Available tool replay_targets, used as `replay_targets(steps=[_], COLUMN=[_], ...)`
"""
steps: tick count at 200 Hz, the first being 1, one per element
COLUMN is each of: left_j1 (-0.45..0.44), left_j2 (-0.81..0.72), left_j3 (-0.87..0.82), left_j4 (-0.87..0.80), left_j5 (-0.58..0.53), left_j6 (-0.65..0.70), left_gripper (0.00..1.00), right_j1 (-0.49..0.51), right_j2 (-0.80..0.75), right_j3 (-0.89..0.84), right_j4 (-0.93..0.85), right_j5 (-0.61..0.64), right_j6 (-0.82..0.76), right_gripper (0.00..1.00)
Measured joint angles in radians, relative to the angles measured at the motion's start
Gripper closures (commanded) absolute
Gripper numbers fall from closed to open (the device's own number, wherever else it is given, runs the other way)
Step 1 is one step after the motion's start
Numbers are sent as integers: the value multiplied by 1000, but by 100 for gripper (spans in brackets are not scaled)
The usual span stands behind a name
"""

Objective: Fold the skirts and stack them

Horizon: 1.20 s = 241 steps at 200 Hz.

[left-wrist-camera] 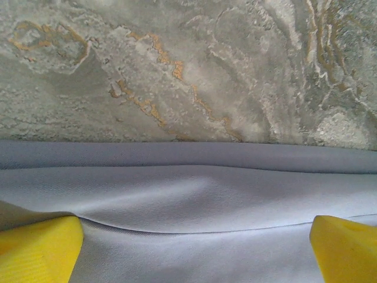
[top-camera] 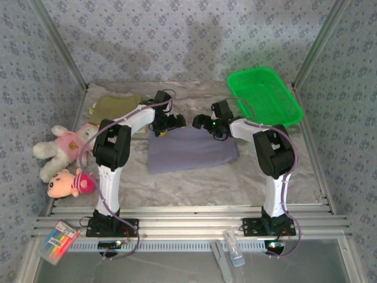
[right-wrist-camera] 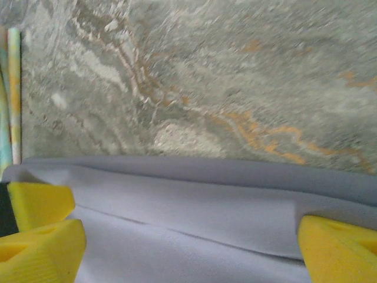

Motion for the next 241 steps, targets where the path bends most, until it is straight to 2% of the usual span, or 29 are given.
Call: replay_targets(steps=[34, 78, 112, 158, 195, 241], left_j1=[4, 4, 10, 4, -16, -23], left_j2=[1, 1, 1, -5, -2, 35], left_j3=[0, 0, 12, 43, 59, 61], left_j4=[0, 0, -11, -35, -52, -60], left_j5=[0, 4, 34, 54, 80, 87], left_j6=[5, 11, 11, 10, 10, 7], left_gripper=[0, 0, 0, 0, 0, 0], right_j1=[-44, -66, -63, -63, -63, -72], right_j2=[-44, -193, -325, -450, -457, -455], right_j3=[-66, -181, -268, -378, -404, -406], right_j4=[13, -65, -87, -90, -121, -226], right_j5=[57, 165, 201, 151, 51, 44], right_j6=[-5, -69, -91, -71, -64, -64], right_gripper=[5, 4, 2, 2, 2, 2])
